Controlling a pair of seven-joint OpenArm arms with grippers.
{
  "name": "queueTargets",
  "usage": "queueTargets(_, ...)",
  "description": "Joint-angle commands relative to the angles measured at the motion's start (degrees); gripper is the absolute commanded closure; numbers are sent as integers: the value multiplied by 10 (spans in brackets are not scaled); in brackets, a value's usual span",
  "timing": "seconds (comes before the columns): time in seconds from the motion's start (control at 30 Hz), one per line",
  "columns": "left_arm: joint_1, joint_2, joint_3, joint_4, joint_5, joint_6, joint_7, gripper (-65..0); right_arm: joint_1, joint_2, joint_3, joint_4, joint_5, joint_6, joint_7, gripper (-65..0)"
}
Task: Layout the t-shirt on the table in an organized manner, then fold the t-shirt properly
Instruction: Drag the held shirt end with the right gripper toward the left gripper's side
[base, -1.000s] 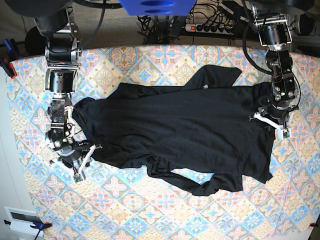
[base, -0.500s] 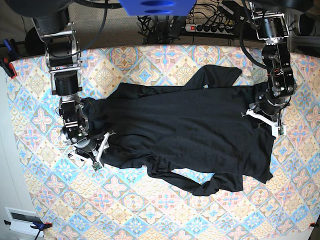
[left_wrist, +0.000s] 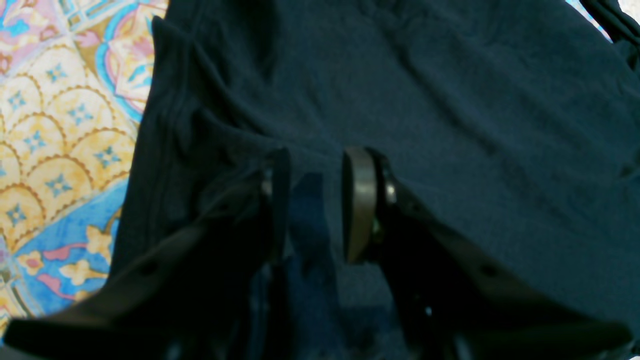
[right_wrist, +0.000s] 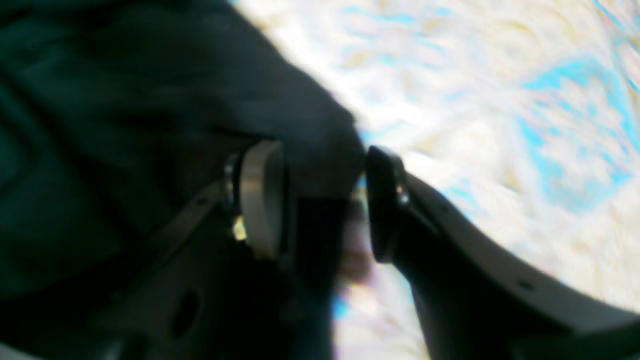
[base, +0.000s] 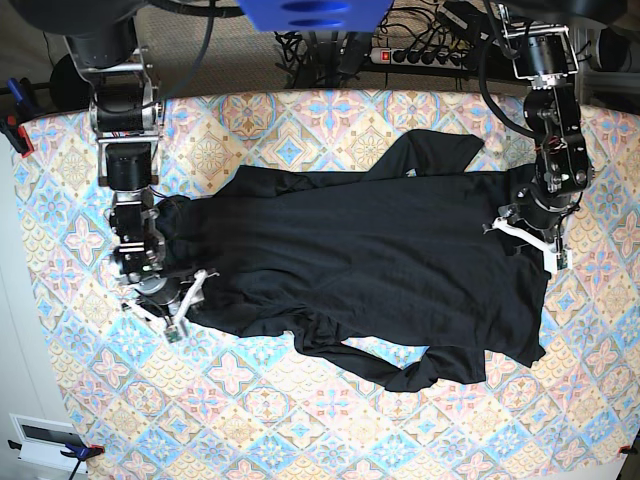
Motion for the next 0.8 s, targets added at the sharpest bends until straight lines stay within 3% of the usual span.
queueTargets(0.0,-6,-8,-3,9,-4,-1,-11,-181,20,7,11,10,3,0,11,-257)
queueTargets(0.3,-6,2,-2,9,-3,-1,-11,-181,21,7,9,10,3,1,10,-349)
queueTargets(0.77,-6,3,-2,9,-3,-1,-11,-181,19,6,13,-26,3,16,15,-352)
